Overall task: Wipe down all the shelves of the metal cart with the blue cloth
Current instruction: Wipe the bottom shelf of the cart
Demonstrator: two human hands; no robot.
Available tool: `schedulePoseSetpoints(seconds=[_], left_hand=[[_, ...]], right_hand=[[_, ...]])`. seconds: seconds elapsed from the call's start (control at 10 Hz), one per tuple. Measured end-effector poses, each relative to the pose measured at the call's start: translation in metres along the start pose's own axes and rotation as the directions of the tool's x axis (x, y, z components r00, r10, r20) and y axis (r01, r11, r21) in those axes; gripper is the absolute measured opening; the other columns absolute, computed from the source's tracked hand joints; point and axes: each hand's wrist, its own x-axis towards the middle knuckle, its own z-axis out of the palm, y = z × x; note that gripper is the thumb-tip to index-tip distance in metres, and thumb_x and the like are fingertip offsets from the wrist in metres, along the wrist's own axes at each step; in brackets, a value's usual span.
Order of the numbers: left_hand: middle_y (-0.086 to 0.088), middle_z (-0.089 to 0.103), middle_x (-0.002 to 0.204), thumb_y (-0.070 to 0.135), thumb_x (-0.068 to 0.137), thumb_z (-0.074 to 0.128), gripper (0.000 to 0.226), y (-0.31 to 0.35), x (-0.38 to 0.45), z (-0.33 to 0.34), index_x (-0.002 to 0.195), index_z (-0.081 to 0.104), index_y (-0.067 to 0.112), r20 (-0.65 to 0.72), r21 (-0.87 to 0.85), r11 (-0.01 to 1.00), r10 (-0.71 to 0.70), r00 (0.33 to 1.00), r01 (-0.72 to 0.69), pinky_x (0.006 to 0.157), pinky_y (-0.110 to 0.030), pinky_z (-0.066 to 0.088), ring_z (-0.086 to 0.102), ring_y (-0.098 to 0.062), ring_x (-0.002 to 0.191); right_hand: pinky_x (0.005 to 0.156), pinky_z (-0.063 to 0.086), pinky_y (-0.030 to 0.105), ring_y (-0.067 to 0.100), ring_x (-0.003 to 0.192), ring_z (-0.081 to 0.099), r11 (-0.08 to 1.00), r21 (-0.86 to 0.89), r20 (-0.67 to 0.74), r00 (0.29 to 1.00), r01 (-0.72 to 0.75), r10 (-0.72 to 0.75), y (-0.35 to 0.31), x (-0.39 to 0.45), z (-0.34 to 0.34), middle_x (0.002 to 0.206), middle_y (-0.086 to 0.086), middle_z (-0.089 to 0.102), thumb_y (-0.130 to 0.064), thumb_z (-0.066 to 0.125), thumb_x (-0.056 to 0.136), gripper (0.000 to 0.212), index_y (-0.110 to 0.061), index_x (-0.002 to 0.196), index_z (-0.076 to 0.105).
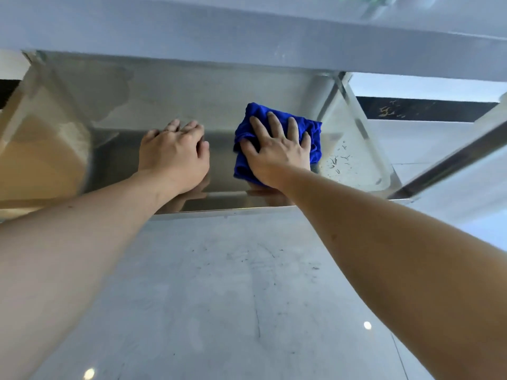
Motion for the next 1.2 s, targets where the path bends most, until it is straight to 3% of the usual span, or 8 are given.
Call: schedulePoseSetpoints(seconds=[0.2, 0.3, 0.4, 0.6, 0.7, 0.8, 0.9, 1.2], left_hand=[[-0.016, 0.065, 0.094, 0.041, 0.089, 0.041, 0.036, 0.021, 0.021, -0.021, 0.098, 0.068, 0.018, 0.006, 0.112, 0.985, -0.135, 0.991, 0.133, 0.08, -0.042, 0.04, 0.058, -0.038, 0.095], [-0.011, 0.064, 0.097, 0.042, 0.091, 0.041, 0.039, 0.049, 0.03, -0.022, 0.101, 0.066, 0.014, 0.004, 0.1, 0.993, -0.058, 0.998, 0.058, 0.081, -0.043, 0.04, 0.055, -0.035, 0.1], [-0.006, 0.065, 0.112, 0.032, 0.092, 0.041, 0.026, 0.083, 0.03, -0.012, 0.098, 0.061, 0.016, 0.022, -0.05, 0.995, 0.083, 0.996, -0.082, 0.087, -0.044, 0.045, 0.054, -0.033, 0.106], [-0.008, 0.061, 0.128, 0.018, 0.089, 0.042, 0.034, 0.137, 0.043, 0.007, 0.118, 0.059, 0.012, 0.074, -0.255, 0.941, 0.249, 0.966, -0.223, 0.099, -0.044, 0.041, 0.05, -0.032, 0.119], [-0.003, 0.058, 0.135, 0.032, 0.094, 0.041, 0.037, 0.147, 0.047, 0.017, 0.125, 0.056, 0.018, 0.102, -0.234, 0.937, 0.288, 0.952, -0.259, 0.104, -0.044, 0.038, 0.048, -0.03, 0.126], [0.003, 0.039, 0.154, 0.048, 0.096, 0.038, 0.049, 0.148, 0.045, 0.029, 0.141, 0.046, 0.028, 0.155, -0.171, 0.952, 0.281, 0.947, -0.255, 0.116, -0.043, 0.022, 0.031, -0.025, 0.143], [0.005, 0.031, 0.158, 0.05, 0.099, 0.032, 0.053, 0.144, 0.044, 0.034, 0.147, 0.038, 0.029, 0.134, -0.166, 0.949, 0.29, 0.948, -0.267, 0.12, -0.043, 0.013, 0.023, -0.023, 0.147], [0.005, 0.029, 0.159, 0.05, 0.1, 0.028, 0.053, 0.144, 0.04, 0.036, 0.148, 0.036, 0.028, 0.103, -0.155, 0.948, 0.295, 0.95, -0.278, 0.12, -0.044, 0.011, 0.02, -0.022, 0.148]], right_hand=[[0.116, 0.001, 0.061, 0.032, 0.151, -0.001, 1.0, 0.0, 0.003, 1.0, -0.02, 0.02, 0.011, -0.049, -0.004, 0.166, -0.008, 0.01, -0.066, 0.017, 0.093, 0.062, -0.048, 0.152, 0.017], [0.117, 0.0, 0.06, 0.033, 0.151, 0.0, 1.0, -0.006, -0.015, 1.0, -0.007, 0.007, 0.016, -0.071, -0.006, 0.167, -0.007, 0.01, -0.065, 0.016, 0.094, 0.062, -0.047, 0.153, 0.017], [0.118, 0.0, 0.059, 0.033, 0.151, 0.0, 1.0, -0.012, -0.024, 1.0, 0.007, -0.007, 0.025, -0.088, -0.008, 0.166, -0.008, 0.01, -0.065, 0.015, 0.094, 0.062, -0.046, 0.153, 0.015], [0.118, -0.002, 0.06, 0.029, 0.151, 0.0, 0.996, -0.026, -0.038, 0.996, -0.086, 0.085, 0.065, -0.096, -0.015, 0.166, -0.009, 0.011, -0.067, 0.013, 0.092, 0.063, -0.049, 0.153, 0.014], [0.117, -0.002, 0.061, 0.029, 0.152, 0.001, 0.989, -0.047, -0.046, 0.989, -0.143, 0.141, 0.086, -0.093, -0.018, 0.166, -0.011, 0.012, -0.07, 0.011, 0.09, 0.065, -0.05, 0.152, 0.013], [0.117, -0.001, 0.063, 0.029, 0.151, 0.002, 0.98, -0.068, -0.055, 0.981, -0.189, 0.185, 0.101, -0.083, -0.019, 0.166, -0.012, 0.012, -0.072, 0.011, 0.088, 0.067, -0.052, 0.152, 0.013], [0.116, 0.0, 0.064, 0.028, 0.151, 0.001, 0.973, -0.071, -0.045, 0.976, -0.218, 0.215, 0.11, -0.069, -0.018, 0.166, -0.013, 0.01, -0.072, 0.013, 0.088, 0.066, -0.053, 0.151, 0.012], [0.115, -0.004, 0.063, 0.03, 0.152, -0.002, 0.971, -0.059, -0.03, 0.973, -0.232, 0.231, 0.119, -0.005, -0.022, 0.166, -0.01, 0.009, -0.07, 0.017, 0.089, 0.066, -0.051, 0.152, 0.013]])
